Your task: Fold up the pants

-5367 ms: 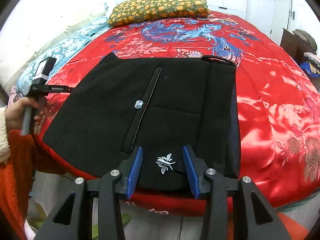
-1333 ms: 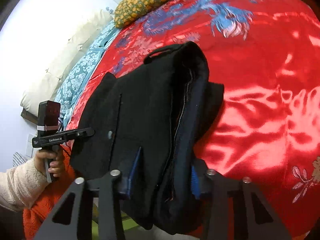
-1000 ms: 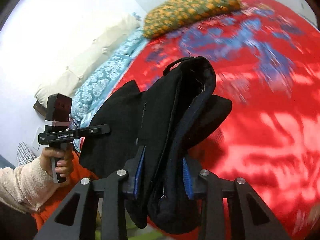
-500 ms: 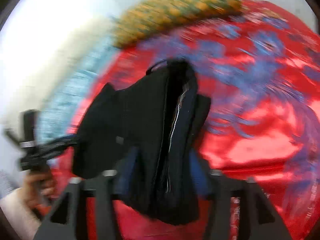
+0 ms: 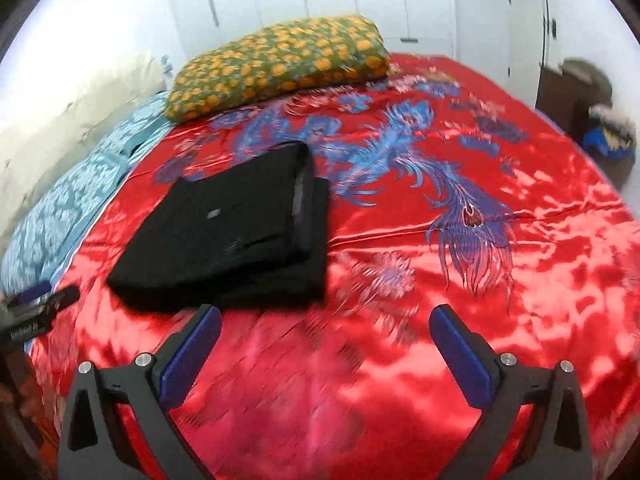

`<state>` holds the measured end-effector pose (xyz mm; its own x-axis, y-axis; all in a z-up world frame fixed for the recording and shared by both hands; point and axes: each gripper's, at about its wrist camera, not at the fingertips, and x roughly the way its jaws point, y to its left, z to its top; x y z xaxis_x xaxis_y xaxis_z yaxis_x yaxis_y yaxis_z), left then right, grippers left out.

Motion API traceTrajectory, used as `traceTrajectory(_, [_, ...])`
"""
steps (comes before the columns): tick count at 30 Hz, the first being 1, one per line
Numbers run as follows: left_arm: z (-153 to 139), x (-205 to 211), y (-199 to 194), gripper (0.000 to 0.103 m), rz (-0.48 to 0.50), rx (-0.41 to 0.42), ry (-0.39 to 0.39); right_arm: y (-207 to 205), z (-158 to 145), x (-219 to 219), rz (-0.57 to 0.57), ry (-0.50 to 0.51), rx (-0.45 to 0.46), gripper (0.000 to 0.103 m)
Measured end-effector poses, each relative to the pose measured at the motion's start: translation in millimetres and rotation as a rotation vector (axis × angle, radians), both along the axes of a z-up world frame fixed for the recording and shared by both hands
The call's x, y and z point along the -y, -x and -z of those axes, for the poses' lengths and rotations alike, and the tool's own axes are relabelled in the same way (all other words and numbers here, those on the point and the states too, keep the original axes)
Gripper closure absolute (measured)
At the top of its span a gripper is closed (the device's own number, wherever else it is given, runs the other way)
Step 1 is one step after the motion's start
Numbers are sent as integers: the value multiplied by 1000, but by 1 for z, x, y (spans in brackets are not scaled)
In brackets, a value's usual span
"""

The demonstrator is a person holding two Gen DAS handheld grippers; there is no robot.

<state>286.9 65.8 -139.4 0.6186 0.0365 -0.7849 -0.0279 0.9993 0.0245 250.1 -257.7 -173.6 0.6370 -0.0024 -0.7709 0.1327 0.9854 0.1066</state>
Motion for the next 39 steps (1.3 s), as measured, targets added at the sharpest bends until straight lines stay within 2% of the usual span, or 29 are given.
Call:
traceTrajectory(9, [-66, 8, 75, 6, 37, 61, -14, 76, -67, -80, -78, 127, 48, 0])
traceTrajectory(12, [-80, 8, 94, 6, 37, 89, -22, 92, -84, -95, -95, 141, 63, 0])
traceTrajectory(15, [-93, 6, 115, 6, 32, 104, 4, 105, -95, -102, -96, 163, 72, 0])
traceTrajectory(20, [-103, -1, 136, 4, 10, 104, 51, 126, -109, -109, -85, 200, 82, 0])
traceTrajectory(28, [-115, 16, 158, 1, 89, 66, -14, 149, -132, -118, -93, 220, 81, 0])
traceTrajectory(35, [-122, 16, 173, 0, 88, 51, 13, 160, -154, -118, -85, 190, 49, 0])
traceTrajectory(39, [-135, 10, 180, 0, 61, 70, 62, 163, -166, -125, -89, 185, 62, 0])
